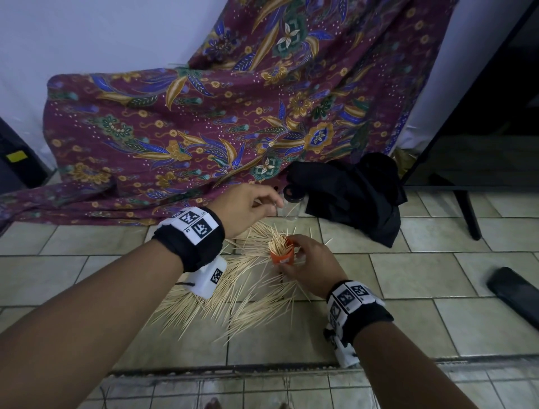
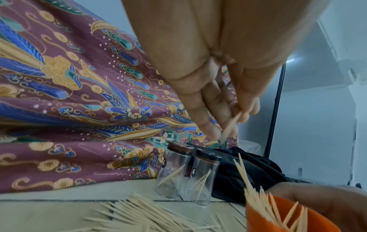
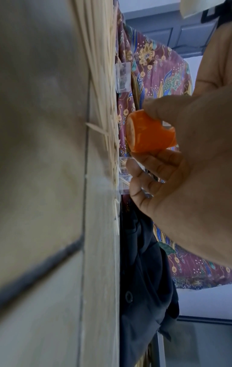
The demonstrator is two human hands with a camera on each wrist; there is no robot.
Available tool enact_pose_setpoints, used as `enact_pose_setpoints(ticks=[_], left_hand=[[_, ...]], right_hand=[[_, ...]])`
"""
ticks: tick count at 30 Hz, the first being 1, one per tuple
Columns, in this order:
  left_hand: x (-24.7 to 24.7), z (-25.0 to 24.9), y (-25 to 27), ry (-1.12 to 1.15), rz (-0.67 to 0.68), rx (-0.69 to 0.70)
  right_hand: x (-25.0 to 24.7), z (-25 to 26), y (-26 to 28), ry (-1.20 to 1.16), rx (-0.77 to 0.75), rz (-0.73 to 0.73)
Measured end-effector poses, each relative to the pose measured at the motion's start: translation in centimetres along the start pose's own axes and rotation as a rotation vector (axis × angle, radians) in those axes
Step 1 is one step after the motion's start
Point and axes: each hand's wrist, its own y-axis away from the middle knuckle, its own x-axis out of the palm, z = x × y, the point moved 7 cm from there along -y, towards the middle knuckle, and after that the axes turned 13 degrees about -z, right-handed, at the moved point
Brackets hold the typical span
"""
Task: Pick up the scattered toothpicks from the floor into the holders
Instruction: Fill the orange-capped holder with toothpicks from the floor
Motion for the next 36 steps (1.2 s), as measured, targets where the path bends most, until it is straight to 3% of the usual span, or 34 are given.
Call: enact_pose_setpoints(ticks=[3,7,11,15,21,25,29,36], left_hand=[[0.2,-0.1,0.3,0.026,-0.035,-0.015],[1.8,0.5,1.3,-0.003,0.027,-0.010],[3.3,1.6,1.8,-0.087,0.075,0.084],[2.6,1.6,1.6,-0.153,0.008,0.138],[5.6,2.6,3.1,-0.384,0.305,0.230],[4.6,2.9,3.2,-0.332,0.233,0.212],[5.3,3.4,4.2,-0.403,0.325,0.236],[4.9,3.2,4.1,-0.354,0.284,0.244]], right_hand=[[0.0,-0.2,0.0,-0.014,0.012,-0.008],[-0.2,-0.3,-0.1,-0.035,0.026,-0.025],[-0.1,-0.6,-0.2,-0.035,0.027,-0.037],[-0.2,-0.6,-0.2,-0.035,0.033,-0.032],[-0.3,-0.9,-0.2,-0.032,0.066,-0.037],[-0.6,-1.2,-0.2,-0.045,0.088,-0.041],[-0.7,-1.2,-0.1,-0.044,0.089,-0.023],[-0.7,-0.9,-0.2,-0.034,0.088,-0.014]])
